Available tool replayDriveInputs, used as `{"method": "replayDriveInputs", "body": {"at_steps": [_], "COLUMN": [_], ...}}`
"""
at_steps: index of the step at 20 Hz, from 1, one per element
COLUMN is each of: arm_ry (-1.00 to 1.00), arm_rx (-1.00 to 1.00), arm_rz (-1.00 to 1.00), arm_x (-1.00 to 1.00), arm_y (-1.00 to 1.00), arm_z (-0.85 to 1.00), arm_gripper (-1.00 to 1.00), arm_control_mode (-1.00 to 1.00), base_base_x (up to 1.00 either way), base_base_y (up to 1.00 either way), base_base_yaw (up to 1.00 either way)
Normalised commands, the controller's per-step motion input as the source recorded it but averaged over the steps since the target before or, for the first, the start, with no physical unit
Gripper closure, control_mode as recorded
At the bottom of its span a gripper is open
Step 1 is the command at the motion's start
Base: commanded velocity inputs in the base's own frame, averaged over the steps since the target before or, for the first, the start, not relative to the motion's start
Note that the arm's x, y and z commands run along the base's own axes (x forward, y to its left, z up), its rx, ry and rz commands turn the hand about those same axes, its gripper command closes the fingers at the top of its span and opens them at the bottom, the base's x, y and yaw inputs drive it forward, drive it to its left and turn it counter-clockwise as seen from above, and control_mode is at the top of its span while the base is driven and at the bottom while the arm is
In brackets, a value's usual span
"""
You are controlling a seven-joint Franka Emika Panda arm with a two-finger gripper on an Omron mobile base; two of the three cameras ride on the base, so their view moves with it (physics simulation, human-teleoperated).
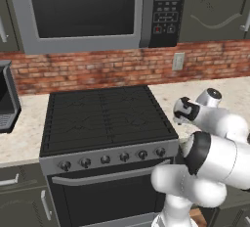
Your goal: Pick the measuring cup from the drawer and place it on the counter.
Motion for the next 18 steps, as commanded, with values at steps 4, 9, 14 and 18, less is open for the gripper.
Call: {"method": "replayDriveInputs", "body": {"at_steps": [4,9,14,18], "arm_ry": [-0.10,0.00,-0.01,-0.11], "arm_rx": [-0.20,-0.07,0.00,-0.02], "arm_rz": [0.00,0.00,0.02,0.07], "arm_x": [-1.00,-1.00,-1.00,-1.00], "arm_y": [0.19,0.12,0.23,0.67], "arm_z": [0.32,0.75,0.96,0.43], "arm_gripper": [-1.00,-1.00,-1.00,-1.00], "arm_control_mode": [-1.00,-1.00,-1.00,-1.00], "base_base_x": [0.00,0.00,0.00,0.00], "base_base_y": [0.00,0.00,0.00,0.00], "base_base_yaw": [0.00,0.00,0.00,0.00]}}
